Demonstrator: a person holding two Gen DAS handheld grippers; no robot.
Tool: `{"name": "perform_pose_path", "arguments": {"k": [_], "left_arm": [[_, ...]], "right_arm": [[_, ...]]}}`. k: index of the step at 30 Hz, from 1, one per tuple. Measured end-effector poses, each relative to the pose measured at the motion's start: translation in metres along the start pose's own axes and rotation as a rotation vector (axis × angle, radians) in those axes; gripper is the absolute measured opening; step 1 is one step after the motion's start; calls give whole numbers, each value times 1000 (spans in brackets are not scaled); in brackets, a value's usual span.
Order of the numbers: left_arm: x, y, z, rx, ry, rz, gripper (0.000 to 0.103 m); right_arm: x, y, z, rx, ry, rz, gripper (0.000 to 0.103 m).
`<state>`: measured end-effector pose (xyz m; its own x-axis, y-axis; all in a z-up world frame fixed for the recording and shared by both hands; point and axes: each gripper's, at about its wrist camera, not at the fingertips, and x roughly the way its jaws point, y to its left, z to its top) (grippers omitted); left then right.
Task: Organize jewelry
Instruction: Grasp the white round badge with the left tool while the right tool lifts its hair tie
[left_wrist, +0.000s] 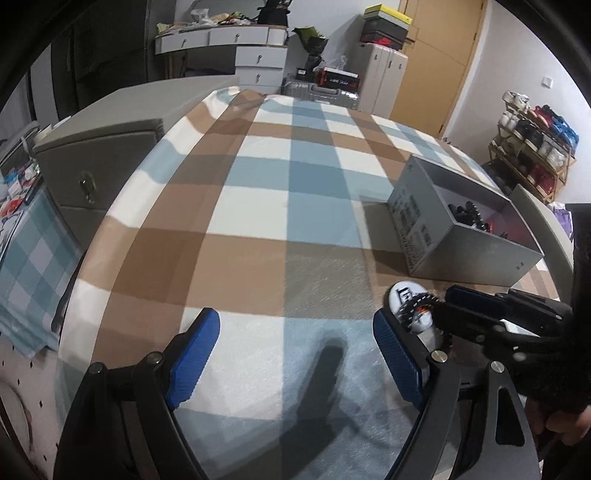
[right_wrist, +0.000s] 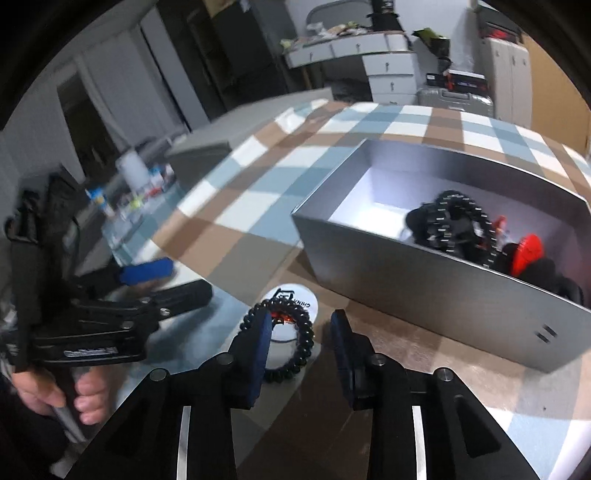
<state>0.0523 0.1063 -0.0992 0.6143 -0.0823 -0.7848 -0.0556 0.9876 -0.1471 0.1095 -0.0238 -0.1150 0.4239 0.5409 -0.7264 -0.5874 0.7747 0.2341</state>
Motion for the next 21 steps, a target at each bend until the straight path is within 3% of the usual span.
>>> {"name": "perform_pose_path", "arguments": {"k": [2, 3, 4, 10, 21], "left_arm": [[1, 0, -2, -1, 9, -3, 82], [1, 0, -3, 1, 12, -3, 82], [2, -1, -4, 5, 15, -1, 82], [5, -13, -2, 26, 20, -21, 82], [19, -44, 11, 76, 53, -121, 82]], "right_arm": [[3, 6, -3, -35, 5, -27, 27], [4, 9, -4, -51, 13, -27, 11], [4, 10, -6, -65, 23, -27, 10], [-19, 3, -16, -62, -45, -30, 9], [-81, -51, -32, 104, -168, -62, 9]]}}
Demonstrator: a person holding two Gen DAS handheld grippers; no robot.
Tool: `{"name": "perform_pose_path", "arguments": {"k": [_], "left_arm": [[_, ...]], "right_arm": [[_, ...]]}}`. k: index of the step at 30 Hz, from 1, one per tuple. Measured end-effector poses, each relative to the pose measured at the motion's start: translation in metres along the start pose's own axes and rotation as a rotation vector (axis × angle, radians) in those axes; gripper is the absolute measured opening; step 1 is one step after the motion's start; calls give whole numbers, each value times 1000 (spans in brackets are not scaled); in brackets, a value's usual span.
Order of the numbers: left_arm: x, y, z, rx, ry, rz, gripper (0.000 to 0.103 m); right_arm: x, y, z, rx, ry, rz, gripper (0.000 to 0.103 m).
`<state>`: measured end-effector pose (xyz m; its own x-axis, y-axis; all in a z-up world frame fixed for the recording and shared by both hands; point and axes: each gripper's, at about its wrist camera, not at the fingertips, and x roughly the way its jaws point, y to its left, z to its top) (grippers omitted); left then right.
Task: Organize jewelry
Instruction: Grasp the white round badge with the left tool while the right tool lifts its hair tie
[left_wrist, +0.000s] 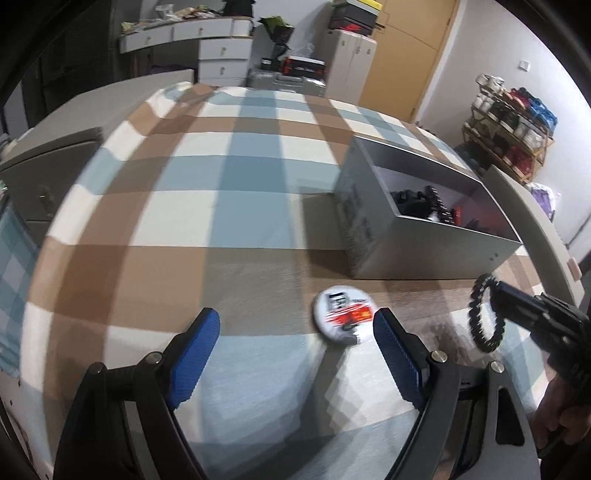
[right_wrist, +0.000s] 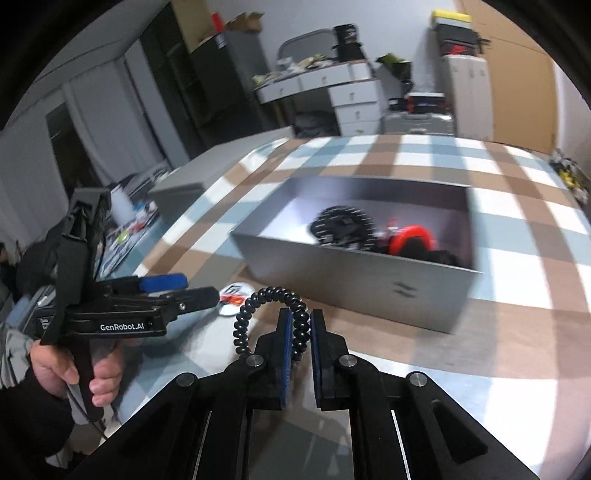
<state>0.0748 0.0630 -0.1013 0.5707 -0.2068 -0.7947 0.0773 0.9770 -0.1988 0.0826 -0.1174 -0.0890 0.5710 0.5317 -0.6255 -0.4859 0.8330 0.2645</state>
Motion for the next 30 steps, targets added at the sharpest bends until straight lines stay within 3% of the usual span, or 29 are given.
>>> {"name": "perform_pose_path", "arguments": {"k": [7, 11, 12, 13, 14, 18, 22, 30], "left_arm": [[14, -24, 4, 100, 20, -3, 82], [21, -33, 4, 168, 24, 68, 80], [21, -35, 4, 178, 18, 77, 72], [20, -37, 3, 203, 6, 96, 45], [18, -39, 2, 223, -1, 84, 38], [18, -41, -1, 251, 7, 77, 38], [10, -36, -3, 216, 8, 46, 38], [-34, -34, 16, 118, -117, -38, 38]], "right_arm": [[-25, -21, -1, 47, -68, -26, 9], [-27, -21, -1, 44, -80, -17, 9], [-27, -21, -1, 43, -82, -15, 9], [-27, -21, -2, 41, -85, -13, 9], [-27, -22, -2, 40, -89, -11, 9], [-27, -22, -2, 41, -91, -8, 9], [-31, -23, -1, 53, -105, 6, 9], [-41, -29, 11, 93, -153, 42, 9]]}}
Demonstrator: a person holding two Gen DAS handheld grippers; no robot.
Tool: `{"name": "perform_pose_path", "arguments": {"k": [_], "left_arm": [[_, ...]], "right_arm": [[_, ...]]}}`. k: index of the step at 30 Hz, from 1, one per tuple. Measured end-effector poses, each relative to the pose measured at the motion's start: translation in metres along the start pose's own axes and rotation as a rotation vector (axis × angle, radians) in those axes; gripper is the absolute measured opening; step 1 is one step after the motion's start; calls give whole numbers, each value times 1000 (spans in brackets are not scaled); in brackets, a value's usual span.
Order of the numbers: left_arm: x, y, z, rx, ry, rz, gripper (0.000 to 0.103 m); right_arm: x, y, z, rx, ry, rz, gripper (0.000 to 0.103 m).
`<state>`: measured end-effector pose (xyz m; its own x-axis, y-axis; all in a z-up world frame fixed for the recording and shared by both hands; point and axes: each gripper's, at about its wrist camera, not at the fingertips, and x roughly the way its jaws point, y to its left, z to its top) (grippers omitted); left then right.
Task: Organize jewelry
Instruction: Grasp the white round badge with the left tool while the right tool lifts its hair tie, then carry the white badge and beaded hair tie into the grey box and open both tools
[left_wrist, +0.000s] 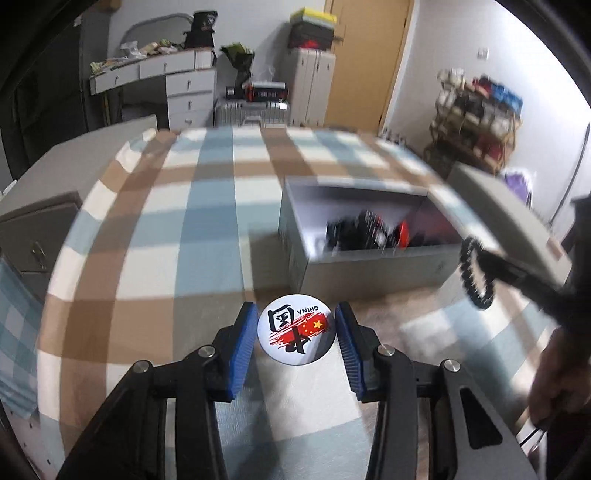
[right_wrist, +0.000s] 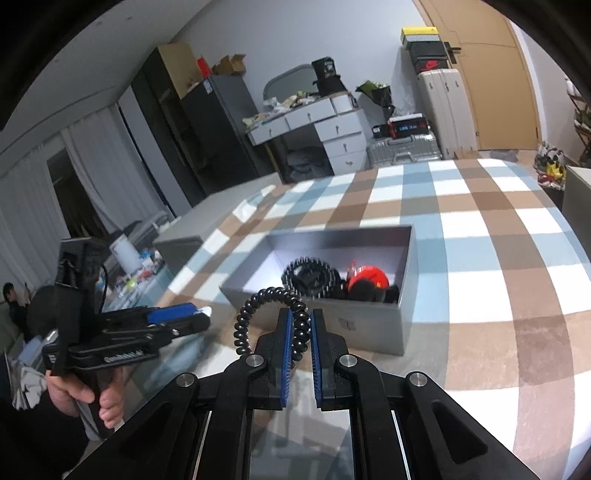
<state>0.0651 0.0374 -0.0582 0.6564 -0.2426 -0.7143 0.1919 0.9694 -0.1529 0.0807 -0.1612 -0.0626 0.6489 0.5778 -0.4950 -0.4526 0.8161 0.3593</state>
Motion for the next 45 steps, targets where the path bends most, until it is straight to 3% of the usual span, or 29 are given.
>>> {"name": "perform_pose_path", "arguments": {"k": [4, 9, 17, 25, 39, 41, 43, 45], "left_arm": [[-9, -7, 26, 9, -73, -27, 38], [3, -19, 51, 43, -105, -67, 38], [30, -28, 71, 31, -74, -154, 38], [50, -30, 74, 7, -24, -196, 38], [69, -28, 70, -9, 20, -199, 38], [70, -25, 71, -26, 31, -209, 45], [67, -22, 70, -40, 33, -220, 66], [60, -22, 69, -34, 10, -226, 67]], "right_arm": [[-3, -3, 14, 26, -40, 15, 9], [-3, -4, 34, 23, -69, 18, 9], [13, -8, 62, -4, -77, -1, 9], [32, -20, 65, 6, -51, -19, 9], [51, -41, 54, 44, 14, -39, 12], [52, -43, 54, 59, 22, -38, 15], [49, -43, 54, 64, 17, -32, 20], [42, -40, 53, 58, -5, -34, 26]]}}
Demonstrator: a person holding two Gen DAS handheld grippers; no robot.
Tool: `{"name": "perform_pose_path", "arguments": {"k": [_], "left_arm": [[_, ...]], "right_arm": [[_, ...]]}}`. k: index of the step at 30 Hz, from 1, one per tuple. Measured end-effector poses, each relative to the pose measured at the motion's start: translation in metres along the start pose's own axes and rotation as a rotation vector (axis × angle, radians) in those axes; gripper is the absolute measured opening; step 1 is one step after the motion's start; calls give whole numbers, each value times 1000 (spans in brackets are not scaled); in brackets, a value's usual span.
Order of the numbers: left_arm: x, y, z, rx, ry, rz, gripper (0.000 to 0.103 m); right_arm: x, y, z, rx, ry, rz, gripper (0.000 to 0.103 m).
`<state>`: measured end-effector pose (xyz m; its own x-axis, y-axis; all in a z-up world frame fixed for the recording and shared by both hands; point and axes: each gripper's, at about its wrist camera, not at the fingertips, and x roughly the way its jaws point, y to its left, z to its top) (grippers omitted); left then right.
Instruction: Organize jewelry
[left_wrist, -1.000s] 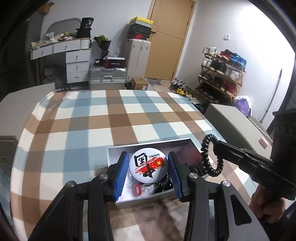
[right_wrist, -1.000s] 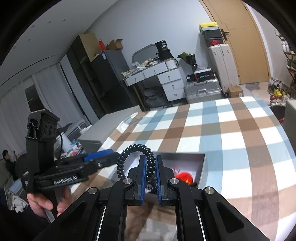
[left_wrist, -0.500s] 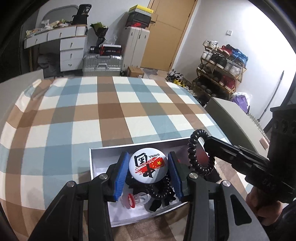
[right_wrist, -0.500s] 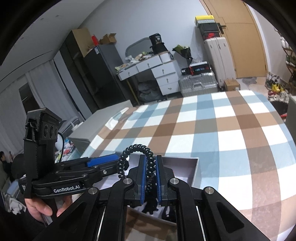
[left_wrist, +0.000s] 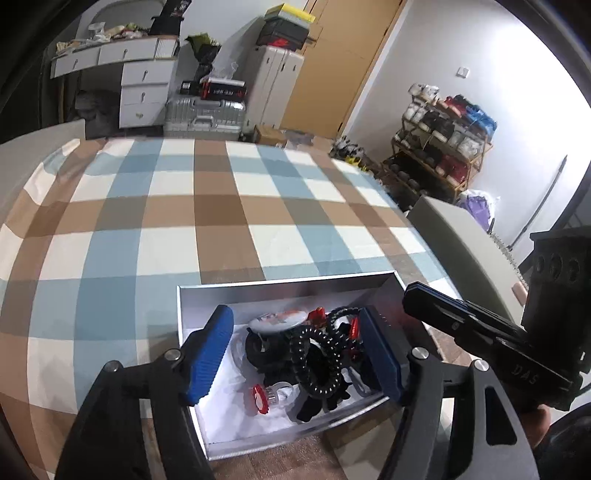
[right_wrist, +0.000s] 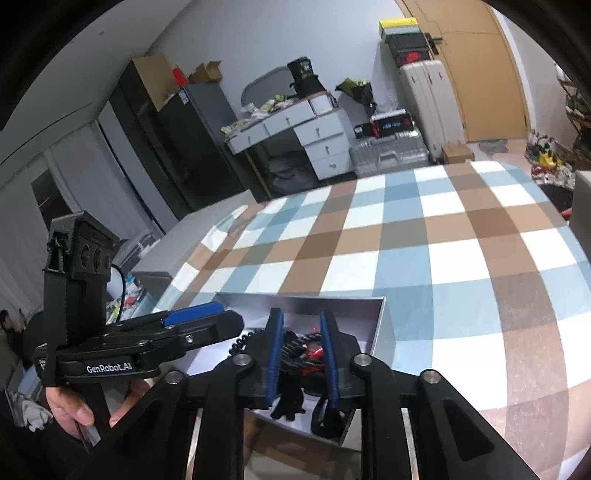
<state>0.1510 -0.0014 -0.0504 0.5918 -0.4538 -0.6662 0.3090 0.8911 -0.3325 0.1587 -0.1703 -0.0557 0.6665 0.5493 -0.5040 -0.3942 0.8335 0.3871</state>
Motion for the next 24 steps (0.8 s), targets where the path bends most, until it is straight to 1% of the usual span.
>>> {"name": "perform_pose_path", "arguments": {"k": [1, 3, 4, 5, 6, 7, 9, 11, 12, 13, 14, 16, 17, 18, 19, 21, 24], "left_arm": [[-3, -1, 0, 8, -10, 5, 67], [-12, -5, -2, 30, -42, 20, 67], [-16, -6, -2, 36, -59, 26, 68], [-21, -8, -2, 42, -80, 39, 69], [-28, -9, -3, 46, -108, 51, 72], [-36, -10, -4, 49, -144, 64, 77], [-49, -11, -5, 54, -203, 79, 78], [-63, -14, -6, 72, -269, 97, 83], [-71, -16, -8, 76, -308, 143, 88], [-76, -17, -9, 78, -340, 175, 91], [-80, -17, -10, 81, -364, 188, 92], [-90, -19, -13, 82, -412, 213, 99], [-91, -18, -14, 80, -432, 231, 100], [-96, -19, -17, 82, -469, 255, 102], [-98, -20, -18, 88, -489, 268, 102], [-103, -21, -23, 101, -525, 297, 102], [-101, -19, -29, 99, -539, 319, 102]], "right_arm": [[-3, 2, 0, -6, -11, -1, 29], [-13, 6, 0, -18, -47, 0, 41], [-18, 9, 0, -28, -68, -2, 44], [-22, 12, 0, -39, -88, -6, 49], [-25, 15, 0, -47, -105, -7, 56], [-31, 18, 0, -56, -131, -5, 61], [-41, 25, 0, -75, -179, -5, 78], [-51, 34, -1, -105, -226, -2, 83], [-53, 37, 0, -118, -232, 3, 83], [-56, 41, 0, -134, -238, 6, 83], [-59, 46, 0, -149, -247, 3, 83], [-64, 53, -1, -169, -271, 3, 88], [-69, 56, -2, -178, -292, 0, 95], [-71, 58, -3, -184, -307, -3, 101], [-75, 61, -4, -193, -325, -7, 103], [-81, 65, -6, -212, -355, -11, 103], [-86, 70, -13, -241, -393, -32, 103]]}}
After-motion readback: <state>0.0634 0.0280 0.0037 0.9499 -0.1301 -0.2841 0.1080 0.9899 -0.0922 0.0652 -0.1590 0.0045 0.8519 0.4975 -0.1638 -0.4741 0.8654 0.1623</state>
